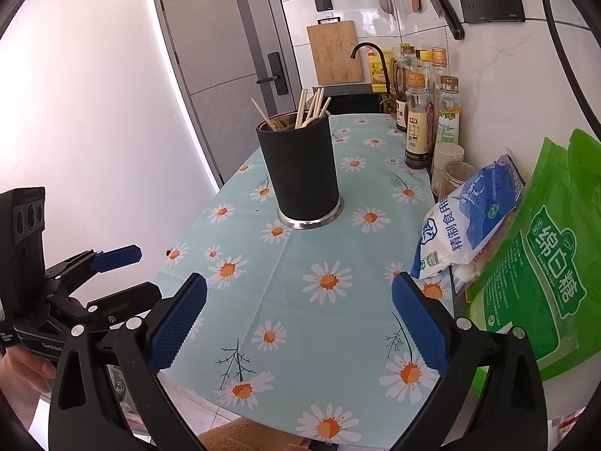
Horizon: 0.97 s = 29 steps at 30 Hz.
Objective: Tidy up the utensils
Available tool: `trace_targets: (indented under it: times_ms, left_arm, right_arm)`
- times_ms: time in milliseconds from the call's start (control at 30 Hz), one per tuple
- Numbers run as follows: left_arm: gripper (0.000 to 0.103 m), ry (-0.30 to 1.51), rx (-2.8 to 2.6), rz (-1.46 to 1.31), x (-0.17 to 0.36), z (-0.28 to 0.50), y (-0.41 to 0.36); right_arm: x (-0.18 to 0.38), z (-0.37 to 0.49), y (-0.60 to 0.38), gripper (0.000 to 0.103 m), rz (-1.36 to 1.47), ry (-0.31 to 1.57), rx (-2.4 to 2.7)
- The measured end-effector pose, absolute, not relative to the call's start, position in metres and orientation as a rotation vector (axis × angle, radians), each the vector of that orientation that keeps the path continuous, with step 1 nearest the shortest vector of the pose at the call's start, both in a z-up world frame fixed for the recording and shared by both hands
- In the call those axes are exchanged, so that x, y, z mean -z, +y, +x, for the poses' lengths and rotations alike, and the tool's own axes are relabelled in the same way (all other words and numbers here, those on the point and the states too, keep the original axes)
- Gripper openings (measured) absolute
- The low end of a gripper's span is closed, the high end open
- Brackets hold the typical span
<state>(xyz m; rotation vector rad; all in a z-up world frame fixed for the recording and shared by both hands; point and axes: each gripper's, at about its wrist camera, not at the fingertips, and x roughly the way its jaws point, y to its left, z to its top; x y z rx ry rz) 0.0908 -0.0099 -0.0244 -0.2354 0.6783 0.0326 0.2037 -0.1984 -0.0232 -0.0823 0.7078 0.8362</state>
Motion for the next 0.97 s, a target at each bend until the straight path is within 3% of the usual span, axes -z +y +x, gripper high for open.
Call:
trace_targets:
  times_ms: [967]
  left_arm:
    - [0.096, 0.688, -0.026, -0.229, 0.0253, 0.0961, -0.0127]
  right_arm:
    - [0.0274, 0.2082, -0.2010, 0.098, -0.068, 0.734, -0.838]
